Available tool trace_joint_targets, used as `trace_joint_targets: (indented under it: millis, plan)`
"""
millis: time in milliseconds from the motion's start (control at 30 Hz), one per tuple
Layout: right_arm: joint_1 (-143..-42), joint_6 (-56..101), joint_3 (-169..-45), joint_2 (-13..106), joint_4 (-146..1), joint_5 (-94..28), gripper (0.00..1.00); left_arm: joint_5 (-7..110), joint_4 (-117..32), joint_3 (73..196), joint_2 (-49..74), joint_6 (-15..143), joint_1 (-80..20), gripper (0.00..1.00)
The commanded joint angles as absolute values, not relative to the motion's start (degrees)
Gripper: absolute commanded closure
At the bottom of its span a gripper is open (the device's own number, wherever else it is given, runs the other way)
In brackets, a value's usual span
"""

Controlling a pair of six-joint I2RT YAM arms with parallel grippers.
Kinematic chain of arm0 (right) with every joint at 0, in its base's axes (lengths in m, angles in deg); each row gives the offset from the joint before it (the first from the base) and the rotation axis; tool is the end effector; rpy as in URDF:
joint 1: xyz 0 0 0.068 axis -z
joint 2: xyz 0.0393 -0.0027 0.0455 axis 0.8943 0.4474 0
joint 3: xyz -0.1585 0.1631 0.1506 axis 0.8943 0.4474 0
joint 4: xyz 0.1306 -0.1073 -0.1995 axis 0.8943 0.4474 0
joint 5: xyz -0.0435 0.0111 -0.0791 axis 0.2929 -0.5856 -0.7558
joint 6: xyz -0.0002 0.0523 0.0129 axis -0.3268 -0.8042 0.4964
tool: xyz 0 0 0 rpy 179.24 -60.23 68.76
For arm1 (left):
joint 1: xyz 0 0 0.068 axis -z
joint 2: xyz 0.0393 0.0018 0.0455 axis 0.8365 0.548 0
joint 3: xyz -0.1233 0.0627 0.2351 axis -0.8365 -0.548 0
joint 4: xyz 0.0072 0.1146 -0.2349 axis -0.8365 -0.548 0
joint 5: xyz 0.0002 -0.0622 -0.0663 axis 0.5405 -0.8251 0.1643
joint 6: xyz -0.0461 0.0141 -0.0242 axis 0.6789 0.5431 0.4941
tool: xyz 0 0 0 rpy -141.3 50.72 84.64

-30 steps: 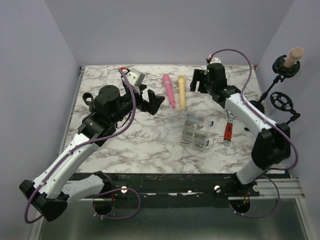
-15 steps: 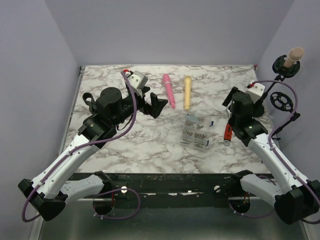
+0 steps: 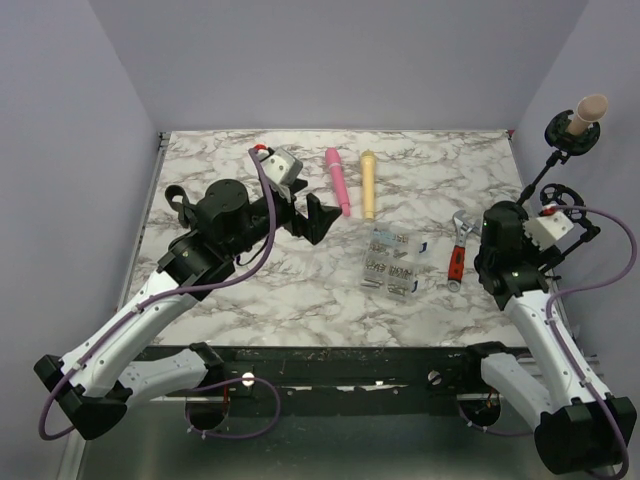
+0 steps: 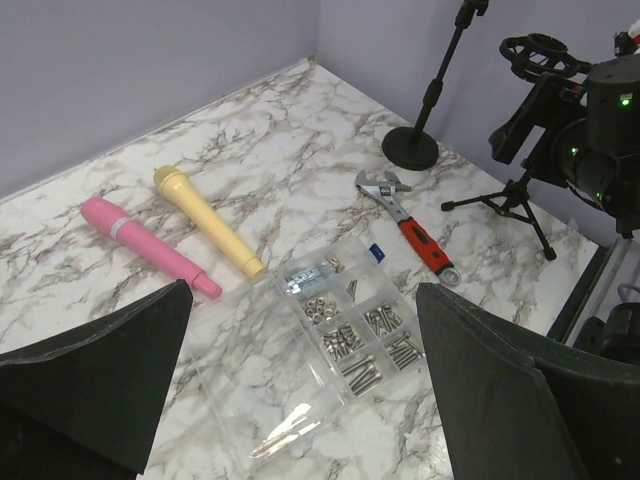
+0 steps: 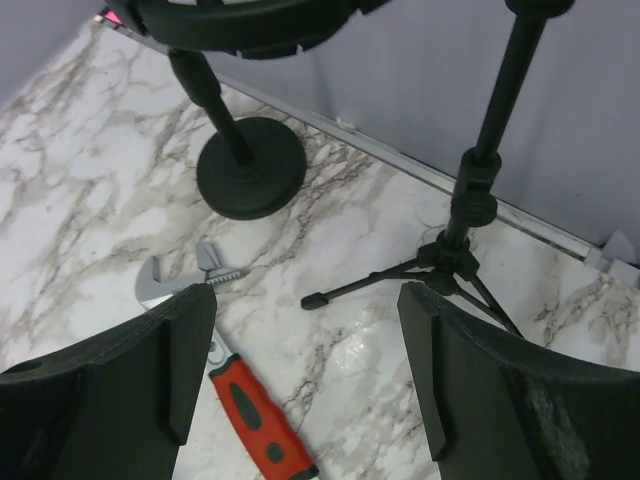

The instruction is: Remove the microphone from the stand

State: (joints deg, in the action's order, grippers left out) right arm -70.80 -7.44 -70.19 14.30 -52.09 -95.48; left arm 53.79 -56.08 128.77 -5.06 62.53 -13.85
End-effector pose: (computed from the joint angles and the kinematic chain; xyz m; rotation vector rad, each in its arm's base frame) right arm 0.1821 -0.0057 0.2802 0.9760 1.6341 -0.4932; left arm 0.1600 -0.1541 0.4281 0.5508 1.5872 -0.7989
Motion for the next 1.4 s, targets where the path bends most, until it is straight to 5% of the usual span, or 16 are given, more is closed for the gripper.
trace_joint_targets:
  millis: [0, 500, 833, 967, 1367]
  plan:
    - [-69.7, -13.5, -68.1, 14.8, -46.9, -102.1, 0.19, 55.3, -56.0, 129.5, -7.4, 61.6, -13.0, 0.01]
    - [-66.8, -15.3, -65.9, 5.7, -41.7, -109.0, 0.19, 55.3, -56.7, 130.1, -7.5, 61.2, -11.9, 0.01]
    - [-55.5, -7.0, -63.1, 13.8, -56.1, -100.1, 0.21, 55.6, -56.5, 129.8, -7.4, 60.8, -10.9, 0.01]
    - [-55.1, -2.8, -61.5, 15.0, -62.6, -96.9, 0.26, 55.8, -56.7, 129.9, -7.2, 60.6, -10.5, 0.01]
    - [-55.0, -2.9, -58.7, 19.6, -71.6, -94.6, 0.22, 54.7, -57.1, 130.3, -6.3, 61.1, -9.2, 0.01]
